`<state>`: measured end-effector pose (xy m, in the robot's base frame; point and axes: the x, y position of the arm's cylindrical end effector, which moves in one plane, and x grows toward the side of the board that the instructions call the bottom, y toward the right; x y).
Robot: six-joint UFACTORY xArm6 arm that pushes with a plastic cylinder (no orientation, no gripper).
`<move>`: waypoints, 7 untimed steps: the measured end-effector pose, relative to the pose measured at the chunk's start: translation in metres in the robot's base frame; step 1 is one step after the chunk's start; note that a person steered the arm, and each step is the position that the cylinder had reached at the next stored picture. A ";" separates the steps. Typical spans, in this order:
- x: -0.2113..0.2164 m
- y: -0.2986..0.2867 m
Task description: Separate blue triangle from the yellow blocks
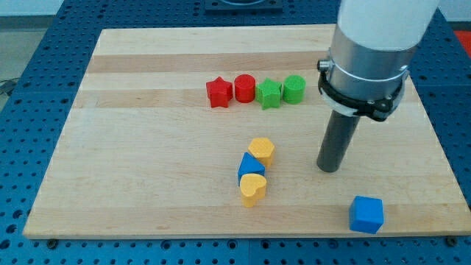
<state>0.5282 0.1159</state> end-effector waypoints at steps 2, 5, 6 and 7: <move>-0.034 -0.042; -0.064 -0.104; -0.037 -0.147; 0.001 -0.186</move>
<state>0.5294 -0.0704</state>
